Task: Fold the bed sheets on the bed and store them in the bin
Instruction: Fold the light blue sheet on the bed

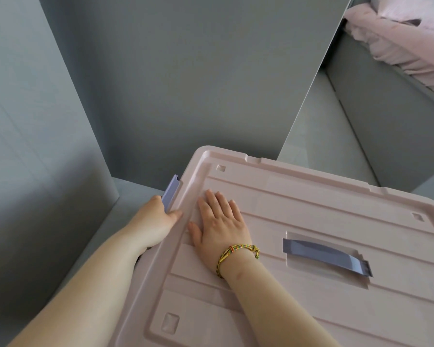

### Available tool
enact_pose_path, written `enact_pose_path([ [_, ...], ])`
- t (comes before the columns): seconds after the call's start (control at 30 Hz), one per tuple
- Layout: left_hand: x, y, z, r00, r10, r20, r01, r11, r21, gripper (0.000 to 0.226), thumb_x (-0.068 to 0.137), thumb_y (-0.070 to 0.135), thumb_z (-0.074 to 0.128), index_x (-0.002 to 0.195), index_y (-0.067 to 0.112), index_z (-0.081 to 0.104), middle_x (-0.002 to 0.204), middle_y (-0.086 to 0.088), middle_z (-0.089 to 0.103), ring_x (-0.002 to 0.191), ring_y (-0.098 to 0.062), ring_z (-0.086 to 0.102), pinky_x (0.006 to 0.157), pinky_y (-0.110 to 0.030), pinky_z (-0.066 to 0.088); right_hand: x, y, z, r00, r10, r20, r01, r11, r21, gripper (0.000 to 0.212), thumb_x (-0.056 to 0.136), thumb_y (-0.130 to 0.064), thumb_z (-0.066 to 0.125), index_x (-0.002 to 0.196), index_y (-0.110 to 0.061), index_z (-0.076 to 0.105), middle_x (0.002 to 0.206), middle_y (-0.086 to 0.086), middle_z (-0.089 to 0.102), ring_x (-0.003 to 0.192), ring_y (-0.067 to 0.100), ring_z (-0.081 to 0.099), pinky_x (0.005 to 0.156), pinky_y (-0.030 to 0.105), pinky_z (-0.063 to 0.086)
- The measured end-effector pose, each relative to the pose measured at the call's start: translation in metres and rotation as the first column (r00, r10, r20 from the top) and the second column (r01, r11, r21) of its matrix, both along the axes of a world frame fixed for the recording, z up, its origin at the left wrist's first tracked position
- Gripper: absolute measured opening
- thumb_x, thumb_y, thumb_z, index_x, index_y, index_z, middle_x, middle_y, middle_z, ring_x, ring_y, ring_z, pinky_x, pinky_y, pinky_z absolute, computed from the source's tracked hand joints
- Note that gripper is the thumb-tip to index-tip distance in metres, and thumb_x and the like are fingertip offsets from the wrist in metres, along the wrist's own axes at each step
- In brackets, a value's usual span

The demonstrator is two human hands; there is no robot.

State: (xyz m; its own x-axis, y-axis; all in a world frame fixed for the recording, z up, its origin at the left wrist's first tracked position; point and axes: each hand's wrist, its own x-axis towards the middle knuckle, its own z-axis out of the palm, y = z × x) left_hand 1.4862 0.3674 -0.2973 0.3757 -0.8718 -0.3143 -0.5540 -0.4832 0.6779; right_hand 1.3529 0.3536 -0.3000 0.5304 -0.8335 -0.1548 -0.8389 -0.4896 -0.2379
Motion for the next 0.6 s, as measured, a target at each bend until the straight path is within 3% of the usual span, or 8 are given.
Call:
enact_pose_path([
  [0.13, -0.005, 0.001, 0.0, 0.991, -0.034, 0.131, 0.029, 0.999, 0.04, 0.02, 0.096, 0.026, 0.044, 0.101, 0.007, 0.039, 0.071, -0.001, 0.04, 0.059, -0.013, 0.039, 0.048, -0.027, 0.025, 0.0, 0.0, -0.002, 1.0, 0.007, -0.003, -0.007, 1.0, -0.023, 0.058, 0.099, -0.038, 0.023, 0.148, -0.014, 0.003, 0.156, -0.001, -0.008, 0.143, 0.015, -0.01, 0.113, 0.03, -0.013],
  [0.3, -0.005, 0.001, 0.001, 0.987, -0.035, 0.157, 0.025, 0.997, 0.067, 0.022, 0.096, 0.03, 0.041, 0.103, 0.009, 0.038, 0.073, -0.002, 0.041, 0.06, -0.016, 0.042, 0.049, -0.028, 0.025, -0.001, -0.001, -0.002, 0.999, 0.005, 0.043, -0.003, 0.999, -0.032, 0.057, 0.098, -0.038, 0.027, 0.148, -0.016, 0.008, 0.156, -0.003, -0.004, 0.143, 0.013, -0.007, 0.113, 0.028, -0.011],
  [0.37, -0.005, 0.001, 0.001, 0.98, -0.052, 0.193, 0.04, 0.997, 0.065, 0.029, 0.093, 0.034, 0.046, 0.108, 0.01, 0.038, 0.081, -0.003, 0.046, 0.067, -0.019, 0.046, 0.05, -0.028, 0.027, -0.004, 0.0, 0.004, 0.988, -0.009, 0.153, 0.011, 1.0, -0.009, 0.056, 0.097, -0.037, 0.033, 0.147, -0.019, 0.013, 0.156, -0.005, 0.002, 0.143, 0.011, -0.001, 0.113, 0.025, -0.008],
  [0.43, -0.006, 0.003, 0.0, 0.968, -0.069, 0.239, 0.055, 0.996, 0.065, 0.038, 0.092, 0.038, 0.048, 0.116, 0.009, 0.038, 0.092, -0.005, 0.048, 0.075, -0.024, 0.048, 0.053, -0.03, 0.03, -0.018, -0.002, 0.004, 0.966, -0.073, 0.247, 0.067, 0.997, 0.032, 0.055, 0.092, -0.036, 0.036, 0.143, -0.017, 0.027, 0.154, 0.001, 0.018, 0.141, 0.017, 0.016, 0.115, 0.028, 0.006],
  [0.5, -0.006, 0.004, -0.002, 0.957, -0.082, 0.277, 0.066, 0.996, 0.066, 0.039, 0.095, 0.036, 0.044, 0.12, 0.007, 0.037, 0.092, -0.006, 0.048, 0.074, -0.025, 0.048, 0.053, -0.03, 0.03, -0.049, -0.007, 0.006, 0.893, -0.168, 0.417, 0.271, 0.941, -0.203, 0.055, 0.08, -0.034, 0.041, 0.125, -0.005, 0.054, 0.134, 0.016, 0.049, 0.123, 0.033, 0.048, 0.106, 0.044, 0.032],
  [0.53, -0.007, 0.005, -0.002, 0.951, -0.092, 0.294, 0.075, 0.995, 0.068, 0.038, 0.096, 0.035, 0.042, 0.12, 0.007, 0.036, 0.088, -0.005, 0.047, 0.071, -0.025, 0.047, 0.051, -0.03, 0.028, -0.07, -0.009, 0.012, 0.842, -0.255, 0.475, 0.417, 0.866, -0.274, 0.05, 0.078, -0.031, 0.046, 0.116, -0.002, 0.061, 0.125, 0.019, 0.057, 0.116, 0.036, 0.054, 0.101, 0.046, 0.037],
  [0.6, -0.005, 0.005, -0.001, 0.944, -0.108, 0.312, 0.091, 0.993, 0.069, 0.035, 0.096, 0.033, 0.04, 0.12, 0.007, 0.035, 0.079, -0.003, 0.043, 0.064, -0.021, 0.044, 0.047, -0.028, 0.026, -0.125, -0.008, 0.024, 0.736, -0.529, 0.423, 0.641, 0.746, -0.182, 0.046, 0.083, -0.029, 0.052, 0.122, -0.004, 0.057, 0.133, 0.018, 0.05, 0.126, 0.035, 0.043, 0.108, 0.042, 0.026],
])
